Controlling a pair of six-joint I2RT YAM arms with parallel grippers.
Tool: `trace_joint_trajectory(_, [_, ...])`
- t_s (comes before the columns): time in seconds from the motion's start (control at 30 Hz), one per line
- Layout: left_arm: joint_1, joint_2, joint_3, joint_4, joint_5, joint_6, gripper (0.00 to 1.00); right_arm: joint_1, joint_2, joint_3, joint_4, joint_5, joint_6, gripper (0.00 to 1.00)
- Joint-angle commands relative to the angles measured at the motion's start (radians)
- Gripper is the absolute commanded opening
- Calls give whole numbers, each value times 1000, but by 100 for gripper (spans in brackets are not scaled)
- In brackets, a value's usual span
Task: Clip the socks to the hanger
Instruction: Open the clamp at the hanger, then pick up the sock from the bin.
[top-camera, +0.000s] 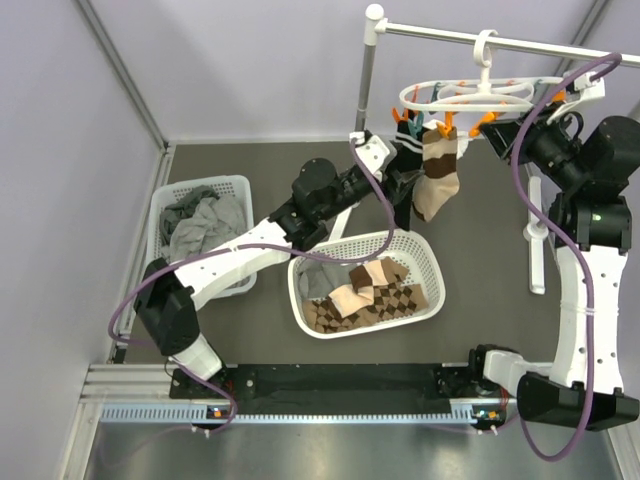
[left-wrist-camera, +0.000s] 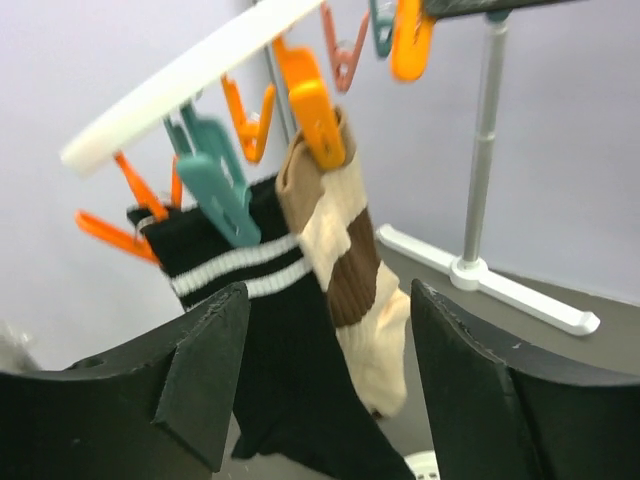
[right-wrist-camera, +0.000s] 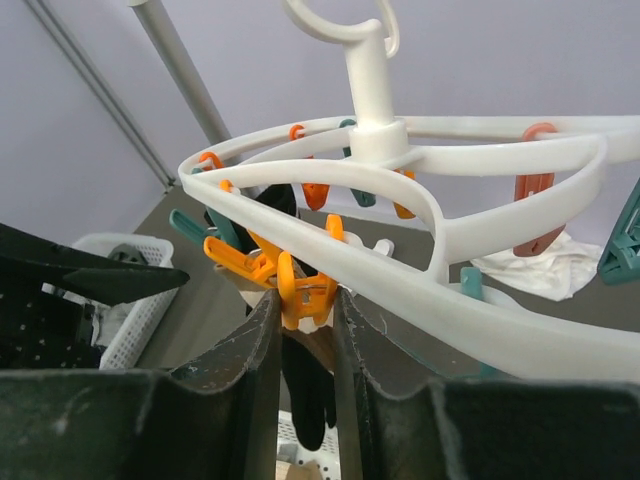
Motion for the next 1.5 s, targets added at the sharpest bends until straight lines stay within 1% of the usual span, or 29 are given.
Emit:
trace_joint_trajectory(0.0, [-28, -46, -15, 103, 72, 70, 72, -8, 9, 72, -32, 8, 40, 0])
trace_joint_trajectory(0.13, [-43, -72, -53, 74, 79, 85, 73, -8, 12, 83, -43, 14, 48, 0])
trace_joint_trajectory(0.33, [-51, -147, -159, -38, 70, 93, 74, -8, 18, 77, -27, 17, 56, 0])
trace_joint_trajectory(0.37, [-52, -156, -171, -87, 67, 91, 75, -8, 19, 77, -27, 17, 56, 0])
trace_joint_trajectory(0.43, [-55, -179, -212, -135, 58, 84, 75, -8, 19, 77, -27, 17, 57, 0])
trace_joint_trajectory(0.6, [-66, -210, -292, -328, -17, 76, 75, -8, 21, 72, -30, 20, 46, 0])
trace_joint_trajectory(0.8, [-68, -222, -349, -452, -24, 2, 75, -8, 26, 66, -29, 18, 43, 0])
trace_joint_trajectory(0.83, [-68, -210, -347, -507, -27, -1, 75, -8, 26, 66, -27, 18, 43, 0])
trace_joint_trajectory(0.93, [-69, -167, -325, -578, -42, -18, 74, -8, 26, 55, -17, 18, 46, 0])
trace_joint_trajectory(1.03, [-69, -116, -283, -652, -46, -21, 70, -9, 26, 37, 0, 18, 49, 0])
trace_joint_trajectory(1.13, [-72, -44, -222, -727, -65, -22, 64, -8, 26, 28, 3, 20, 53, 0])
trace_joint_trajectory(1.17, [-72, -26, -187, -759, -66, -22, 59, -8, 24, 25, 5, 21, 49, 0])
trace_joint_trajectory(1.27, [-85, 40, -139, -779, -85, -24, 54, -8, 15, 14, 5, 34, 40, 0])
trace_joint_trajectory(1.37, [-103, 91, -102, -772, -126, -12, 53, -8, 16, 9, 6, 34, 37, 0])
trace_joint_trajectory(1.47, [-111, 154, -47, -781, -134, -13, 48, -8, 15, 5, 8, 34, 36, 0])
